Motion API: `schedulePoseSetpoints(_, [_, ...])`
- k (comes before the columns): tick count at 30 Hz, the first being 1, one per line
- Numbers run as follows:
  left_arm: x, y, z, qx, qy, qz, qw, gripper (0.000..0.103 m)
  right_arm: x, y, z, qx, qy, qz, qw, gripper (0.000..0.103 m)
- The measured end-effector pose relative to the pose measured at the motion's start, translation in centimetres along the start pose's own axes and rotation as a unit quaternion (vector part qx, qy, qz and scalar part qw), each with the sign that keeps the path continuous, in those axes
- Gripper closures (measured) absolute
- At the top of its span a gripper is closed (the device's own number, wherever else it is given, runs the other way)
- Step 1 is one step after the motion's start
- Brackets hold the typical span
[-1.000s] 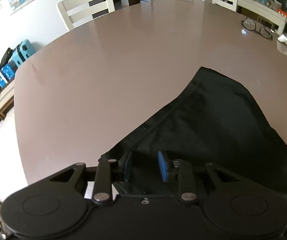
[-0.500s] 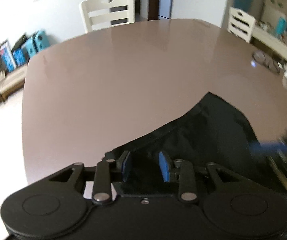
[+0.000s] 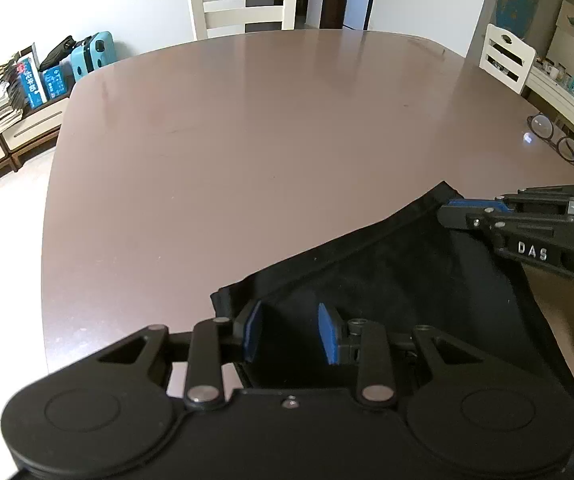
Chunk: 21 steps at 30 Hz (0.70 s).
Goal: Fold clothes
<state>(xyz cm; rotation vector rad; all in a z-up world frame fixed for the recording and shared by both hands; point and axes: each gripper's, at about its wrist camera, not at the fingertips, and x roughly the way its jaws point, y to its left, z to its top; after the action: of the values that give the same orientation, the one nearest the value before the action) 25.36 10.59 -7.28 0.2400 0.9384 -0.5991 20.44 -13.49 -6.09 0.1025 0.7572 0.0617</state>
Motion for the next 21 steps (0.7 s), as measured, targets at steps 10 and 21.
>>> schedulePoseSetpoints(10, [0.1,-0.2,0.0,0.011,0.001,0.007,0.9999,0.071,-2.4,-3.6,-1.4,0.053,-0.013,-0.027,0.998,0.094])
schedulePoseSetpoints(21, [0.2,-0.7,0.0,0.015,0.001,0.007,0.9999,0.069,-6.4,-0.9,-6.4,-0.033,0.025,0.066,0.997,0.098])
